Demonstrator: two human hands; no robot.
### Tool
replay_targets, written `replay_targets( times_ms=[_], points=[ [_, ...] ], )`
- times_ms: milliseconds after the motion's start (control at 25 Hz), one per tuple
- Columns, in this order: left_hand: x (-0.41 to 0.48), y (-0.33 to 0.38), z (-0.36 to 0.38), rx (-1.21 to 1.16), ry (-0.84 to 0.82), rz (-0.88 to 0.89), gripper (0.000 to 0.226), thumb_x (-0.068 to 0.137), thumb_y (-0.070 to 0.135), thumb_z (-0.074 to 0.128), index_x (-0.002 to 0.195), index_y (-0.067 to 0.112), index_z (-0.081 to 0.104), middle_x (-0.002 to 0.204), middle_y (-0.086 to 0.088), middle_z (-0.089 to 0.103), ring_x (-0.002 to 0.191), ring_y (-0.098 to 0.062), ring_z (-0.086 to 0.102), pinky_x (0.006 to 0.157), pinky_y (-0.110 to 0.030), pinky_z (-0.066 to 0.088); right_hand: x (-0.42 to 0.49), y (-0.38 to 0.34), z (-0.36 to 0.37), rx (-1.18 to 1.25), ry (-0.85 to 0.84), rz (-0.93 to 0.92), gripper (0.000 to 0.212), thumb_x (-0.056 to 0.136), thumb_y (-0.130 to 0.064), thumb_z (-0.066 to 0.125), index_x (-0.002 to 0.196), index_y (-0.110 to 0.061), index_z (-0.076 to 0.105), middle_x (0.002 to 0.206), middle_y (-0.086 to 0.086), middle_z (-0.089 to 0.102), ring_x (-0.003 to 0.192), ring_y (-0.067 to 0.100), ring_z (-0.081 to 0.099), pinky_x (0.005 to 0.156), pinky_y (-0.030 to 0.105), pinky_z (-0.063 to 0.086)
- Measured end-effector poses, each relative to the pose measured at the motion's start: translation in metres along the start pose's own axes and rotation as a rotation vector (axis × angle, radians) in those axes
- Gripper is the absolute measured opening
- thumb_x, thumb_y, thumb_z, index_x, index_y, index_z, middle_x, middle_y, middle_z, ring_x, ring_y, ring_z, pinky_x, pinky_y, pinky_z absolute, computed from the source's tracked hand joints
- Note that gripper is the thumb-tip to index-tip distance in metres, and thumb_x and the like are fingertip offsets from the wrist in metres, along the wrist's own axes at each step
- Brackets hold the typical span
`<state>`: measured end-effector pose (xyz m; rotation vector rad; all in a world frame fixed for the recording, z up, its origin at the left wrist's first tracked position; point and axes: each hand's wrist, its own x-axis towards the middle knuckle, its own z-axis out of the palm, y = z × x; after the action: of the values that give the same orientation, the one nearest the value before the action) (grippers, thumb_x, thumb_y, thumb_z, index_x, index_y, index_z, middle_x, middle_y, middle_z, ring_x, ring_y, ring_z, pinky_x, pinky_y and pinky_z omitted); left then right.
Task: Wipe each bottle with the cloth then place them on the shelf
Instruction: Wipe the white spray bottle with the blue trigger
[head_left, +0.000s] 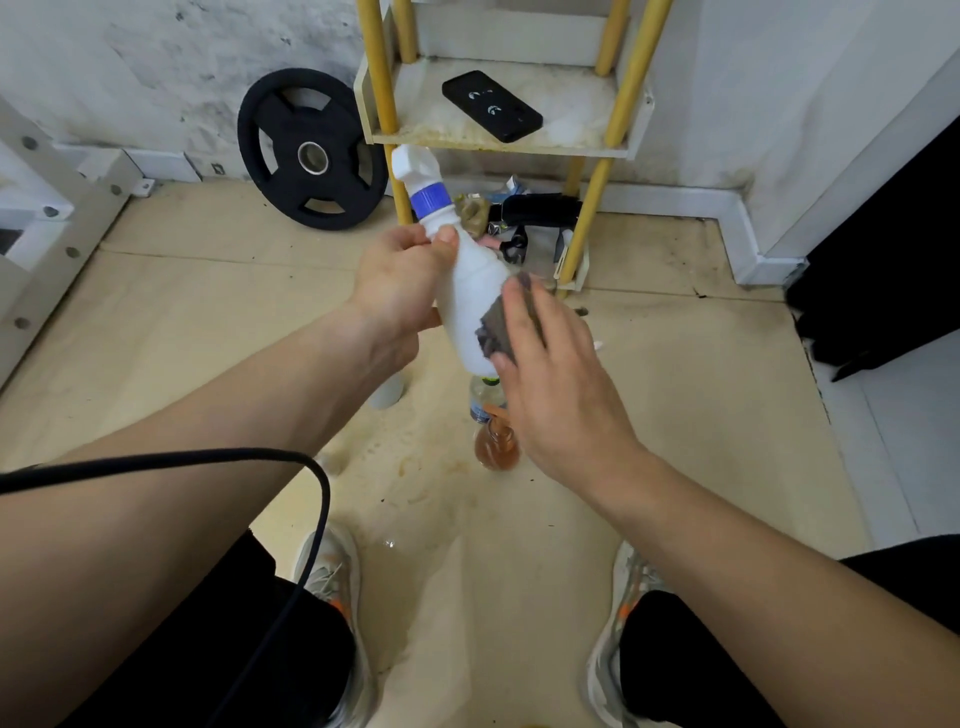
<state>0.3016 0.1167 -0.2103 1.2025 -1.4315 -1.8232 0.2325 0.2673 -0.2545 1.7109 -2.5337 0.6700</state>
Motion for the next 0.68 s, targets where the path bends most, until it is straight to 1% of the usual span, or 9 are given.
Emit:
replay_targets(
  times_ms=[120, 200, 280, 360, 400, 480, 560, 600, 680],
  points=[
    [-0.006, -0.007, 0.005, -0.003, -0.047, -0.055, 0.012, 0.101, 0.023, 0.058, 0.102, 0.011, 0.062, 0.087, -0.003, 0.071, 0.073, -0.017, 0.070, 0.055, -0.030, 0.055, 0.001, 0.004, 0.003, -0.157, 0.121, -0.162, 0.054, 0.099, -0.017, 0.053, 0.148, 0.002, 0.039, 0.148, 0.025, 0.044, 0.132, 0.041, 0.045, 0.110, 0.047, 0.042],
    [-0.014, -0.014, 0.013, 0.019, -0.101, -0.063, 0.008, 0.101, 0.019, 0.059, 0.096, 0.013, 0.062, 0.080, -0.002, 0.068, 0.067, -0.015, 0.067, 0.053, -0.029, 0.054, 0.010, 0.006, -0.004, -0.081, 0.128, -0.155, 0.052, 0.099, -0.023, 0.047, 0.146, 0.000, 0.045, 0.143, 0.021, 0.051, 0.124, 0.039, 0.050, 0.107, 0.045, 0.043],
    [-0.018, -0.018, 0.018, 0.035, -0.124, -0.051, 0.007, 0.100, 0.018, 0.059, 0.097, 0.013, 0.063, 0.078, 0.000, 0.067, 0.066, -0.013, 0.067, 0.055, -0.029, 0.055, 0.022, 0.008, -0.016, 0.168, 0.036, -0.008, 0.051, 0.101, -0.028, 0.044, 0.147, -0.006, 0.046, 0.139, 0.014, 0.054, 0.124, 0.034, 0.051, 0.106, 0.043, 0.042],
    [-0.018, -0.017, 0.017, 0.045, -0.109, -0.036, 0.015, 0.100, 0.020, 0.060, 0.109, 0.009, 0.064, 0.087, 0.000, 0.070, 0.076, -0.014, 0.070, 0.059, -0.031, 0.057, 0.028, 0.012, -0.023, 0.404, -0.046, 0.158, 0.047, 0.104, -0.030, 0.046, 0.148, -0.013, 0.047, 0.140, 0.006, 0.056, 0.128, 0.024, 0.051, 0.106, 0.039, 0.042],
    [-0.016, -0.014, 0.015, 0.043, -0.087, -0.031, 0.019, 0.100, 0.021, 0.061, 0.114, 0.009, 0.063, 0.092, -0.001, 0.071, 0.082, -0.015, 0.071, 0.062, -0.033, 0.058, 0.028, 0.015, -0.025, 0.494, -0.063, 0.237, 0.043, 0.105, -0.030, 0.047, 0.146, -0.018, 0.050, 0.138, 0.001, 0.058, 0.127, 0.018, 0.052, 0.104, 0.036, 0.043],
    [-0.010, -0.008, 0.007, 0.012, -0.024, -0.031, 0.022, 0.100, 0.023, 0.060, 0.116, 0.009, 0.063, 0.098, -0.002, 0.072, 0.089, -0.018, 0.071, 0.061, -0.033, 0.058, 0.024, 0.019, -0.024, 0.637, -0.088, 0.369, 0.032, 0.105, -0.031, 0.045, 0.133, -0.029, 0.059, 0.124, -0.009, 0.065, 0.114, 0.011, 0.059, 0.093, 0.032, 0.046],
    [-0.004, -0.004, -0.001, -0.031, 0.045, -0.045, 0.024, 0.101, 0.025, 0.059, 0.119, 0.010, 0.062, 0.104, -0.003, 0.071, 0.093, -0.020, 0.071, 0.058, -0.031, 0.057, 0.016, 0.018, -0.016, 0.752, -0.118, 0.469, 0.025, 0.106, -0.030, 0.042, 0.122, -0.034, 0.061, 0.112, -0.016, 0.067, 0.103, 0.004, 0.061, 0.088, 0.030, 0.046],
    [-0.004, -0.004, -0.003, -0.047, 0.071, -0.058, 0.027, 0.101, 0.027, 0.059, 0.122, 0.011, 0.060, 0.109, -0.004, 0.071, 0.095, -0.020, 0.070, 0.058, -0.031, 0.057, 0.012, 0.016, -0.012, 0.825, -0.117, 0.517, 0.024, 0.106, -0.030, 0.042, 0.121, -0.032, 0.061, 0.112, -0.016, 0.068, 0.104, 0.003, 0.062, 0.091, 0.031, 0.048],
    [-0.005, -0.007, -0.003, -0.051, 0.083, -0.079, 0.030, 0.101, 0.031, 0.059, 0.125, 0.014, 0.058, 0.115, -0.004, 0.069, 0.099, -0.020, 0.069, 0.058, -0.031, 0.057, 0.010, 0.014, -0.006, 0.961, -0.081, 0.603, 0.026, 0.105, -0.030, 0.044, 0.122, -0.028, 0.064, 0.115, -0.011, 0.069, 0.110, 0.012, 0.064, 0.097, 0.040, 0.053]
  ],
)
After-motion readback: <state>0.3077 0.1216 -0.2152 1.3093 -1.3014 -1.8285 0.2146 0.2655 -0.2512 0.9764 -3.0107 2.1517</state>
